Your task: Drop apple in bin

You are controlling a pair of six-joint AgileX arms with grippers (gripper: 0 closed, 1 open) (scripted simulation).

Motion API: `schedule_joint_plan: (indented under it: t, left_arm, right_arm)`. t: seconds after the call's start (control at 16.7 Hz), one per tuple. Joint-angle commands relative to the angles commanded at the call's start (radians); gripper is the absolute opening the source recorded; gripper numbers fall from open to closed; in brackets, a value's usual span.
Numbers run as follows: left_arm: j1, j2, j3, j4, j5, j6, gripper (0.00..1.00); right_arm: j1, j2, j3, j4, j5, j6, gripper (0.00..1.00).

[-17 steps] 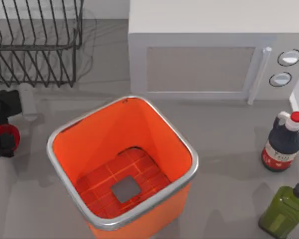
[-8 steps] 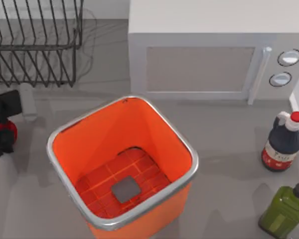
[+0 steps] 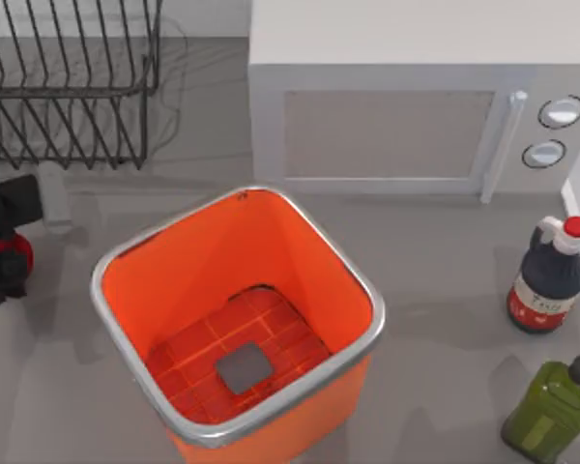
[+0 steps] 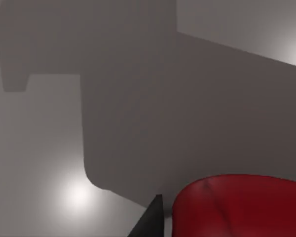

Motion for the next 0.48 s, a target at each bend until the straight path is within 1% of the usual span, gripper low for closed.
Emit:
schedule_joint_plan:
  t: [0.12,0.24,0.48]
  left_arm:
    - [0.003,-0.005,0.034,-0.036,0.000,0.000,0.00]
    - [0.003,-0.020,0.098,-0.114,0.001,0.000,0.00]
    - [-0.001,-0.071,0.266,-0.360,0.000,0.001,0.00]
  right_arm:
    - [0.000,0.000,0.000,0.000,0.000,0.000,1.00]
    - [0.000,0.000,0.000,0.000,0.000,0.000,1.00]
    - [0.000,0.000,0.000,0.000,0.000,0.000,1.00]
